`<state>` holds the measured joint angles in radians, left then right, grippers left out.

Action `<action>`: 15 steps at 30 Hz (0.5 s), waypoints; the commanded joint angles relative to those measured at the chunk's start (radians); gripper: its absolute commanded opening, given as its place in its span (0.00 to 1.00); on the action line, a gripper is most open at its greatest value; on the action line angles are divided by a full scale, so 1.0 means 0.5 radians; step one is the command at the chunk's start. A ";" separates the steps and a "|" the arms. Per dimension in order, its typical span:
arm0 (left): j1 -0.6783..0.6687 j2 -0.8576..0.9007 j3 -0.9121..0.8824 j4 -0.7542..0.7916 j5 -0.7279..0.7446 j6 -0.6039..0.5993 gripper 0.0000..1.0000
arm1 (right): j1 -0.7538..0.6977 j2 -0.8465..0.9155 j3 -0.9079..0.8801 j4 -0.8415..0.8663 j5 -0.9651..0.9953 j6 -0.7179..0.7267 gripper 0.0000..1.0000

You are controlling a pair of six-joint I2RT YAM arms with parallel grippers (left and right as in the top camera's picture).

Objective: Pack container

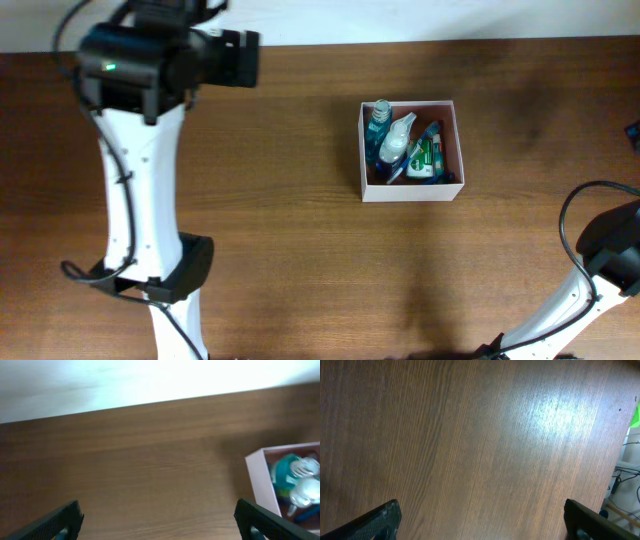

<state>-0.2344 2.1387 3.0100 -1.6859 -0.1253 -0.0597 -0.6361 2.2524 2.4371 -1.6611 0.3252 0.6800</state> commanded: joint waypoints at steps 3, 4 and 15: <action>0.127 -0.156 0.011 -0.003 -0.091 0.017 0.99 | 0.005 -0.037 -0.009 0.002 0.039 0.011 0.99; 0.155 -0.182 0.011 -0.004 -0.152 0.017 0.99 | 0.005 -0.037 -0.009 0.002 0.039 0.011 0.99; 0.462 -0.426 -0.095 -0.003 -0.253 0.017 0.99 | 0.005 -0.037 -0.009 0.002 0.039 0.011 0.99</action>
<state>-0.0391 1.9797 2.9948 -1.6867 -0.2272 -0.0597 -0.6361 2.2524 2.4371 -1.6611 0.3252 0.6800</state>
